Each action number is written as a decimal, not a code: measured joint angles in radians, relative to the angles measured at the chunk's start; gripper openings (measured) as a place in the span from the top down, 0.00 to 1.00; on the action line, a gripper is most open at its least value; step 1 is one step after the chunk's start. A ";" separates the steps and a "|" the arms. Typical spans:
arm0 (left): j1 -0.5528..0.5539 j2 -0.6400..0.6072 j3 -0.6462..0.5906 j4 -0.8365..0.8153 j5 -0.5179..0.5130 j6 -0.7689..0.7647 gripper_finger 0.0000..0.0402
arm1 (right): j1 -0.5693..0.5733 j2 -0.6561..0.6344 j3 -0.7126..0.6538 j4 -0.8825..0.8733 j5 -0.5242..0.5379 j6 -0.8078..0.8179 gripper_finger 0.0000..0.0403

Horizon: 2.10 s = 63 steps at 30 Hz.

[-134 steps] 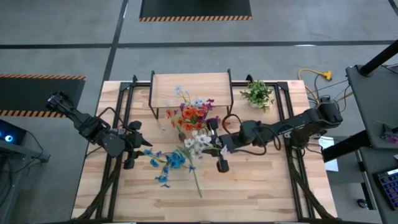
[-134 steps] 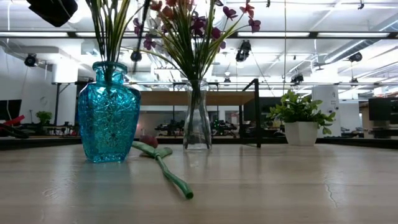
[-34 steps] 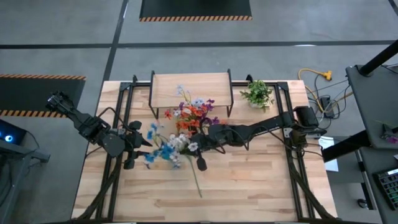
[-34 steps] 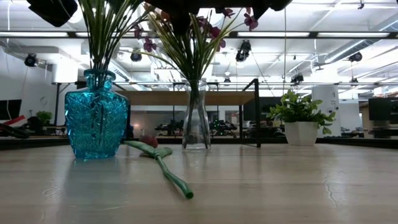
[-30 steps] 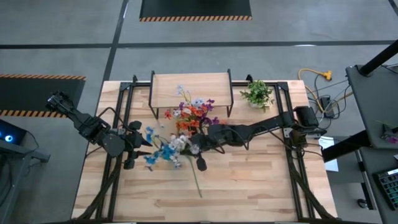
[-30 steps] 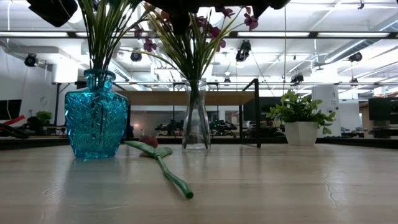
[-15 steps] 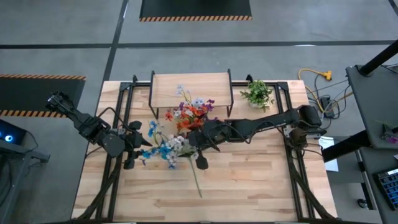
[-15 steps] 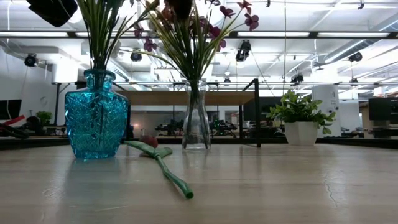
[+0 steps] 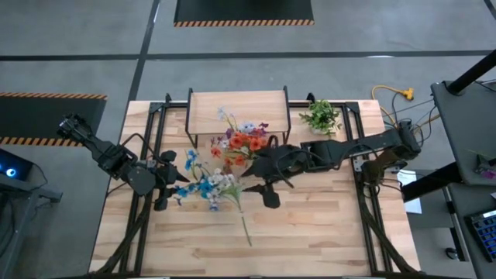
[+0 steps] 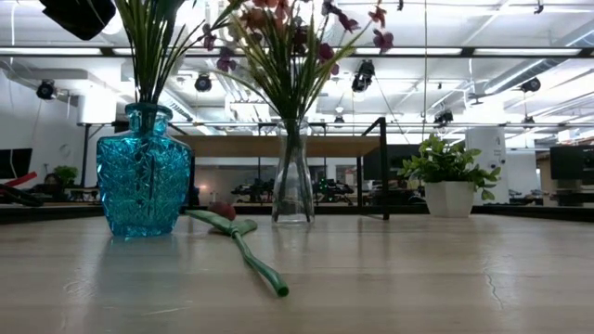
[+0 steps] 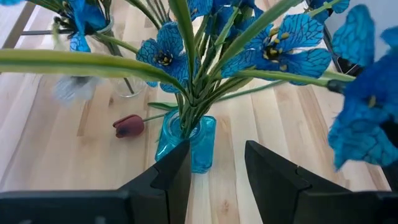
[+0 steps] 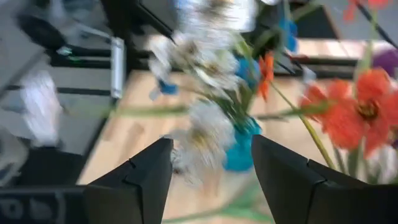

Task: Pick and place flowers into a vace then onto a shelf
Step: Put the white flowers into the blue vase, then put the red flower into the transparent vase

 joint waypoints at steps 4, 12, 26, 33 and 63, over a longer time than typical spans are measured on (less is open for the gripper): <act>0.000 0.000 0.000 0.000 0.000 0.000 0.67 | 0.036 -0.018 -0.001 -0.079 0.127 0.036 0.48; 0.000 0.000 0.000 -0.001 0.000 0.000 0.67 | 0.076 -0.064 -0.001 -0.065 0.156 0.013 0.48; 0.000 0.000 0.000 -0.002 0.000 0.000 0.67 | 0.174 -0.135 -0.003 -0.196 0.319 0.220 0.48; 0.000 0.000 0.000 -0.002 0.000 0.000 0.67 | 0.204 -0.029 -0.004 -0.249 0.404 0.412 0.48; -0.034 -0.264 -0.306 0.539 -0.087 0.211 0.67 | 0.235 0.329 -0.004 -0.030 0.631 0.635 0.48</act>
